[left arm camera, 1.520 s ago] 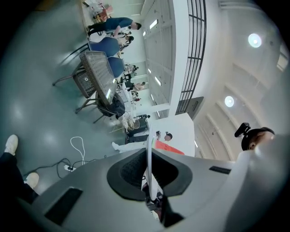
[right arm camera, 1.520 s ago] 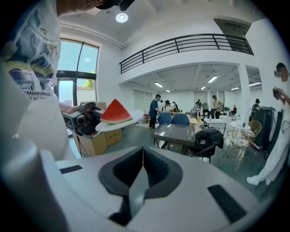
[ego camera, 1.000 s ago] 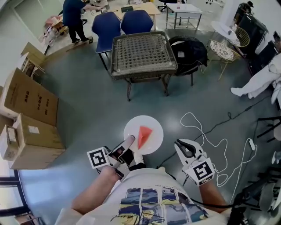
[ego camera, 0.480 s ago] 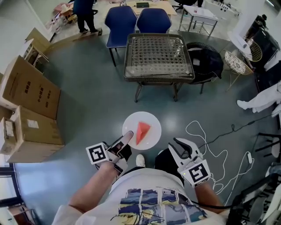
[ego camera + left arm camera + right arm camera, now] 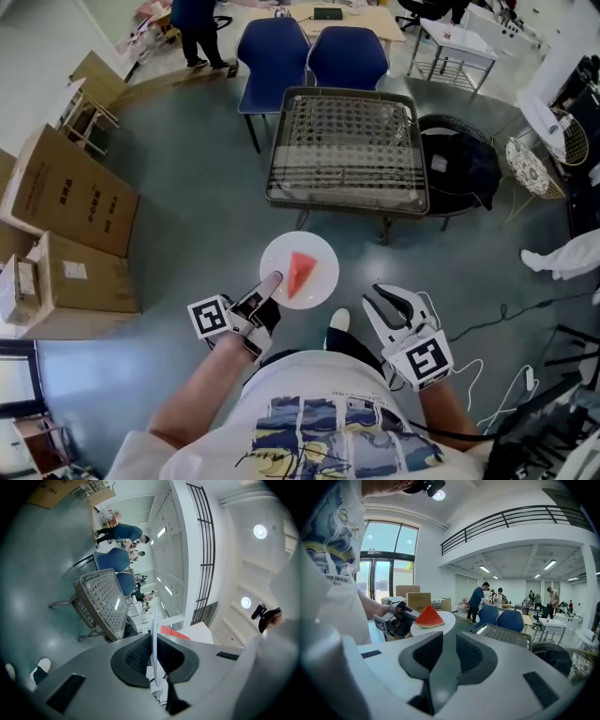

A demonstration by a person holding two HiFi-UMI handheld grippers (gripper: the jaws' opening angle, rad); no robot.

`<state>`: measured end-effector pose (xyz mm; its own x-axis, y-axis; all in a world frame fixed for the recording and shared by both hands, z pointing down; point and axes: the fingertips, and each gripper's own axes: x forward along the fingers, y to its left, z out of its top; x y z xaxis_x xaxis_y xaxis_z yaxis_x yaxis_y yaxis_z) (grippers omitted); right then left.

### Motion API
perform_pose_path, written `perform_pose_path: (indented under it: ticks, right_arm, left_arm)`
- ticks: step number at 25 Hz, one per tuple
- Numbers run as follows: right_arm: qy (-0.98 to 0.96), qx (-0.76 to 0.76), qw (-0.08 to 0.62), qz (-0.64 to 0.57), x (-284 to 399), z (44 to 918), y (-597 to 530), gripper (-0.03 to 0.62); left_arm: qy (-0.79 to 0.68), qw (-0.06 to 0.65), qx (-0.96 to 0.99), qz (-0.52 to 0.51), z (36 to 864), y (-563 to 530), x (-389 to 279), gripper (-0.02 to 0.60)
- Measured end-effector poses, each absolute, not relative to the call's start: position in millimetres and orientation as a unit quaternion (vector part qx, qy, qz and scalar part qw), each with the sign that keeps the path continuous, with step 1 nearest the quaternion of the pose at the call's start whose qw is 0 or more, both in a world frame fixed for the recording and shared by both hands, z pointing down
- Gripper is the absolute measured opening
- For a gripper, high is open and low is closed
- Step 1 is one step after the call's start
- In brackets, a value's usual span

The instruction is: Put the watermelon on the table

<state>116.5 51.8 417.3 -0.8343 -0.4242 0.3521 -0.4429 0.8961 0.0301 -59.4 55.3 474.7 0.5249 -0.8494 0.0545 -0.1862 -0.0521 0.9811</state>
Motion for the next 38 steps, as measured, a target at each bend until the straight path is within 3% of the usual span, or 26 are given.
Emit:
perform_pose_path:
  ticks: [14,28,38]
  right_arm:
    - [-0.957,0.213,0.194,0.029,106,428,-106,0.072]
    - [-0.911,0.324,0.244,0.078,32,432,-280,0.072]
    - [-0.877,0.362,0.294,0.116,15,451,-327,0.072]
  left_arm:
    - [-0.422,0.556,0.648,-0.303,519,-151,-121,0.025]
    - [-0.409,0.584,0.663,-0.230,649,-392,-227,0.025]
    - [-0.427,0.615,0.637,-0.182,747,-484,-262,0.026]
